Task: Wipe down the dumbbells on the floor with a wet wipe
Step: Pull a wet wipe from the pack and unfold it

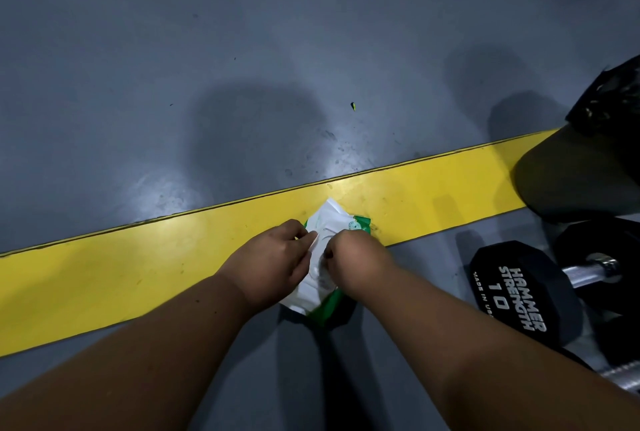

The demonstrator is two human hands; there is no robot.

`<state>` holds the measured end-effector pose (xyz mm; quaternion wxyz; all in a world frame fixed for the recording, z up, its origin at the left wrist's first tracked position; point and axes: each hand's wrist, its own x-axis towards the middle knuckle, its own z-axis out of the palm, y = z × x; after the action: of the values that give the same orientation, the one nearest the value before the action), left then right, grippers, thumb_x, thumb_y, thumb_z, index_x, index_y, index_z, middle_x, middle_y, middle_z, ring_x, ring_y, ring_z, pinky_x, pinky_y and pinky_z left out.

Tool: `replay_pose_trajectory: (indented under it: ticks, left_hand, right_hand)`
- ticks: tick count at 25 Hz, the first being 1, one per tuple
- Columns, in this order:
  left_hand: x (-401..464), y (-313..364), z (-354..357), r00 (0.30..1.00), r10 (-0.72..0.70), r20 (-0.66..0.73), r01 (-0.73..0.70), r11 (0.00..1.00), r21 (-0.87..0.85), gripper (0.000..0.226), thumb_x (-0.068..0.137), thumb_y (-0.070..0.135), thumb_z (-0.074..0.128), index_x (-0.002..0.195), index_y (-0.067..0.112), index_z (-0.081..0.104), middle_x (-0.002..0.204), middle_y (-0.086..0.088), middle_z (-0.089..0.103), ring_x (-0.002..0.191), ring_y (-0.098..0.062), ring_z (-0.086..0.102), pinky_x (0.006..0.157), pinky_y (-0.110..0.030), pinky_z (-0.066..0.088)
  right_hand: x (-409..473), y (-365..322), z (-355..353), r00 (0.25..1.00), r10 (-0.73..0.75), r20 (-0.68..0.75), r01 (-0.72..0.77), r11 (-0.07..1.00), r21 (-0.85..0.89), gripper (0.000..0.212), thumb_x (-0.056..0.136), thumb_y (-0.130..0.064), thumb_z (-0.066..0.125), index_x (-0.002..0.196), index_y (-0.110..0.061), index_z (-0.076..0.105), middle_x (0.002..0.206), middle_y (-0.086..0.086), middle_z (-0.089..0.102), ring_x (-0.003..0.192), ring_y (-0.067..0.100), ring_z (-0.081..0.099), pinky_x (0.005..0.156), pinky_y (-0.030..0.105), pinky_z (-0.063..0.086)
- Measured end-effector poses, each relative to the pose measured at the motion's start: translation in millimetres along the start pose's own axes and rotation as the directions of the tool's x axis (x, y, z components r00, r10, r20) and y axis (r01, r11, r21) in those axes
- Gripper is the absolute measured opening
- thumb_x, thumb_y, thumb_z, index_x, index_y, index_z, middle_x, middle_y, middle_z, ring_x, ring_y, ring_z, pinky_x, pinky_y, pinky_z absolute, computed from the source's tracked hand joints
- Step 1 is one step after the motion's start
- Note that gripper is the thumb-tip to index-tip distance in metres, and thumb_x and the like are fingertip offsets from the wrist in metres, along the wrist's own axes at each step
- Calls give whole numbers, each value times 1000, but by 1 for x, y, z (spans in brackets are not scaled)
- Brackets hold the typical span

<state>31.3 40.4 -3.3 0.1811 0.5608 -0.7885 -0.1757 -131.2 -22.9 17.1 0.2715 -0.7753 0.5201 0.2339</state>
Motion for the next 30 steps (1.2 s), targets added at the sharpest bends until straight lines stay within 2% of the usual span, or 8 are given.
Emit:
replay_pose_trajectory:
  ticks: [3, 7, 11, 13, 15, 18, 22, 30]
  left_hand:
    - [0, 0, 1, 1000, 12, -9, -12, 1000, 14, 39, 96, 30, 44, 113, 10, 73, 96, -6, 65, 68, -22, 63, 59, -25, 51]
    - [-1, 1, 1, 1000, 15, 11, -15, 1000, 12, 40, 96, 29, 44, 114, 9, 73, 97, -6, 66, 66, -22, 63, 58, -25, 51]
    - [-1, 0, 5, 1000, 29, 10, -29, 999, 25, 45, 95, 29, 42, 118, 5, 72, 103, -9, 66, 67, -24, 65, 57, -27, 55]
    - [0, 1, 9, 999, 41, 22, -42, 998, 48, 46, 95, 29, 41, 121, 5, 71, 106, -10, 65, 71, -26, 65, 59, -30, 56]
    - [3, 3, 11, 999, 38, 36, -40, 998, 57, 47, 96, 28, 40, 125, 5, 68, 110, -12, 64, 76, -27, 65, 60, -33, 57]
    - [6, 3, 10, 999, 43, 13, -44, 997, 68, 37, 95, 20, 52, 125, 4, 67, 112, -15, 63, 81, -29, 64, 62, -34, 58]
    - [13, 10, 10, 999, 32, -29, -30, 997, 71, 45, 79, 2, 77, 123, 2, 68, 104, -16, 64, 80, -33, 64, 56, -38, 58]
    - [28, 10, 0, 1000, 11, 17, -12, 994, 112, 27, 66, -8, 74, 89, 5, 70, 72, -9, 50, 60, -33, 56, 47, -31, 47]
  right_hand:
    - [0, -7, -7, 998, 10, 57, -8, 999, -43, 32, 94, -14, 59, 66, -18, 44, 68, 0, 45, 68, 22, 50, 68, 29, 41]
    - [3, -13, -8, 996, -6, 93, 7, 1000, -12, 30, 97, -15, 56, 71, -17, 41, 71, 1, 40, 86, 29, 56, 71, 29, 40]
    - [-1, -7, -10, 999, -33, 26, 28, 980, 195, 31, 97, -11, 52, 70, -18, 39, 70, -1, 38, 71, 22, 51, 53, 23, 33]
    - [-4, -3, -14, 994, 102, 48, -111, 838, 534, 32, 97, -8, 49, 68, -19, 41, 67, 1, 44, 56, 15, 45, 49, 21, 34]
    - [-11, -2, -19, 963, 202, 176, -255, 488, 835, 30, 94, 1, 47, 68, -14, 47, 57, 5, 43, 41, 16, 38, 48, 21, 32]
    - [-20, 5, -25, 952, 155, 264, -281, 102, 954, 34, 99, -2, 40, 69, -18, 46, 49, -2, 34, 38, 12, 22, 44, 20, 26]
    - [-35, 20, -23, 966, 60, 250, -245, -77, 966, 27, 105, -9, 41, 81, -19, 48, 49, -5, 30, 39, 10, 20, 39, 18, 25]
    - [-69, 50, -14, 965, -166, 204, -251, -354, 901, 24, 105, -6, 44, 84, -16, 51, 49, -4, 29, 32, 5, 23, 36, 13, 26]
